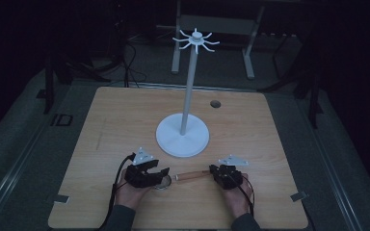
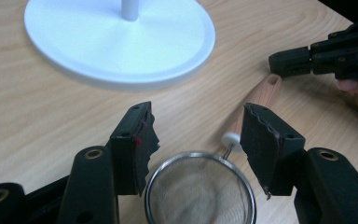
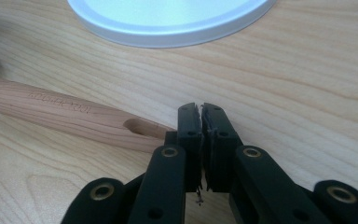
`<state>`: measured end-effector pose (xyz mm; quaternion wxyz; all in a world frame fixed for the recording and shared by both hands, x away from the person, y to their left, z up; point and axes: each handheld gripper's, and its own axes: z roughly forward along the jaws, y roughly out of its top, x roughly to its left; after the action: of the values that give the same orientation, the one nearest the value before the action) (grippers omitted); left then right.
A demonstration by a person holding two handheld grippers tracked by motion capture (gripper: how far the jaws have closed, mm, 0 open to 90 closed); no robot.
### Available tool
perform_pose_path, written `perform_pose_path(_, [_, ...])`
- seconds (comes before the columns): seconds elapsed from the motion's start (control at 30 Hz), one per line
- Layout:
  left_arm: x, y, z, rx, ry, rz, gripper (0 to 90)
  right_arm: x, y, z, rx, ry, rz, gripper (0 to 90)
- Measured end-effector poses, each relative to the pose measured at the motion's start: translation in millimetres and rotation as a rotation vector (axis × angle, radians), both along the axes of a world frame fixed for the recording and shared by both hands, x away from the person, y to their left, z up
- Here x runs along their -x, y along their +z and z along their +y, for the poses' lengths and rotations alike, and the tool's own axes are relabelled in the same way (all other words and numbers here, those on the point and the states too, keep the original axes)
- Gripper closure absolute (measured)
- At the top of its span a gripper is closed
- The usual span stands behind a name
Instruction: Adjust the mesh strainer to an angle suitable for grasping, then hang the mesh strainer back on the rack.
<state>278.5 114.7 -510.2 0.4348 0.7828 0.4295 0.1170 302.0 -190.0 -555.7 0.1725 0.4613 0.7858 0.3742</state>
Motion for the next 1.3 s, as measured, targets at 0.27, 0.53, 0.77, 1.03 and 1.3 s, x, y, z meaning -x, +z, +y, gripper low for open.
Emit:
perform_pose_path(0.27, [-7.9, 9.7, -7.4, -0.013, -0.025, -0.015, 44.4, 2.8, 9.1, -20.2, -0.028, -0.043, -0.030, 73.7])
perform_pose_path(0.53, [-12.4, 15.4, -13.7, -0.023, -0.037, -0.028, 44.5, 4.3, 14.1, -34.5, -0.036, -0.063, -0.034, 62.9])
perform_pose_path(0.77, [-17.5, 19.4, -21.5, -0.037, -0.065, -0.021, 44.7, 4.0, 18.5, -43.5, -0.025, -0.071, -0.040, 57.0])
perform_pose_path(1.03, [-22.2, 23.6, -27.2, -0.064, -0.107, -0.016, 45.2, 6.5, 24.3, -55.1, -0.024, -0.093, -0.051, 56.2])
perform_pose_path(1.3, [-30.4, 28.2, -32.5, -0.102, -0.160, 0.018, 48.4, 6.6, 29.1, -69.7, -0.026, -0.135, -0.071, 56.8])
